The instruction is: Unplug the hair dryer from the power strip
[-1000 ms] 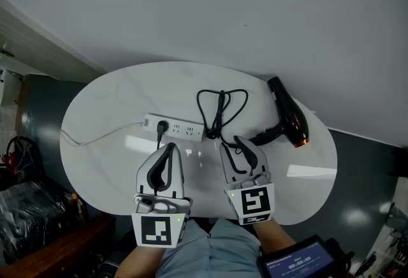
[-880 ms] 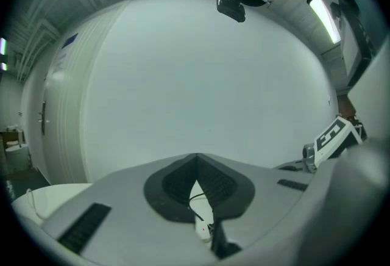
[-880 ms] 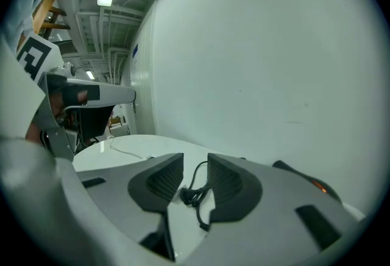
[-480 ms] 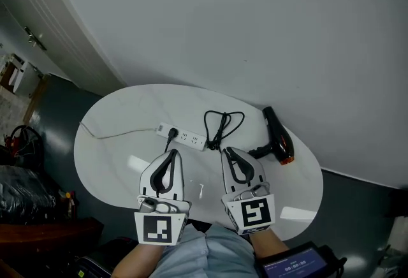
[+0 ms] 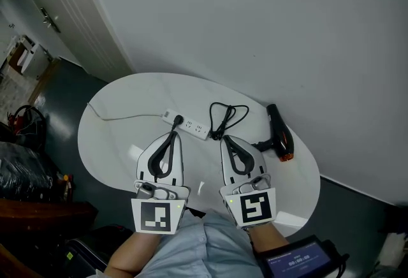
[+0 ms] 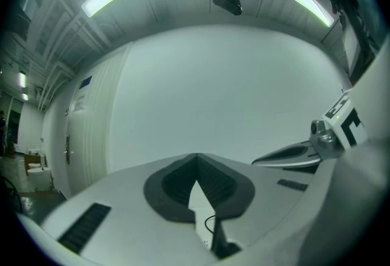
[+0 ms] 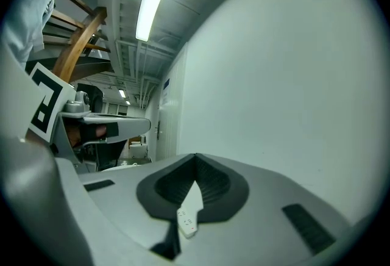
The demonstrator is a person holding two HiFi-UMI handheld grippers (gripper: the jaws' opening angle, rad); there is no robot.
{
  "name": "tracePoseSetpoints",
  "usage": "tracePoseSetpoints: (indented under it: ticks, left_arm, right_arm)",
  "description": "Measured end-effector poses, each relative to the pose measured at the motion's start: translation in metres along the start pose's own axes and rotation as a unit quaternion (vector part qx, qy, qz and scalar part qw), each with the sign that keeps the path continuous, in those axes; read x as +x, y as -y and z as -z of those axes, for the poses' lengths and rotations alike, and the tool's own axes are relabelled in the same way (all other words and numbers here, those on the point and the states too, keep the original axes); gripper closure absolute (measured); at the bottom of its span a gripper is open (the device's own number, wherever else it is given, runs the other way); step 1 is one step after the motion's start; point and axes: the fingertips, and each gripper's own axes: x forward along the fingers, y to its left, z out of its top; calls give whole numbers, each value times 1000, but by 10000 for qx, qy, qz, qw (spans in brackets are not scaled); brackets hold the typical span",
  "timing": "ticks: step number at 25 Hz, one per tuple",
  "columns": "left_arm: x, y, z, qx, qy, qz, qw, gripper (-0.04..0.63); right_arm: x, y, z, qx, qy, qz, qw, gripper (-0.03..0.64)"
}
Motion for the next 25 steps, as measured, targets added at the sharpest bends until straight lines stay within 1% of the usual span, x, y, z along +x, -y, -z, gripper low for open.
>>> tracePoseSetpoints:
  ticks: [5,25]
  left_arm:
    - [0,-4,-1,4,-2,-62,10000,600]
    - [2,-14,3,-1,-32,-57,10000,600]
  right_arm:
    - [3,-3,-5,20,93,-56,9999,617]
    - [13,-11,-5,46,137,-92,9999,617]
